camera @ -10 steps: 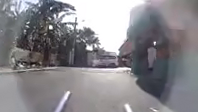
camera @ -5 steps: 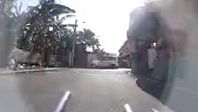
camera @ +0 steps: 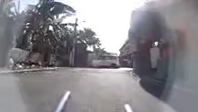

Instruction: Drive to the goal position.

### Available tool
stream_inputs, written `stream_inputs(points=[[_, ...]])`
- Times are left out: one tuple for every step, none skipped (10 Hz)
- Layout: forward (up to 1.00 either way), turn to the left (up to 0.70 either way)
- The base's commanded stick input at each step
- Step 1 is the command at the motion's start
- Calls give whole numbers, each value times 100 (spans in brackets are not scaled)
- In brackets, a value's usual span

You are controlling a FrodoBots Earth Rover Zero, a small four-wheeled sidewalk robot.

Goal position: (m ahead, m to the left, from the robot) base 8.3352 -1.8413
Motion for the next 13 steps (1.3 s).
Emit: stream_inputs(points=[[85,-34],[85,-34],[85,-34],[85,-34],[85,-34],[85,-27],[85,-15],[85,-2],[85,0],[85,0],[85,0],[85,0],[85,0]])
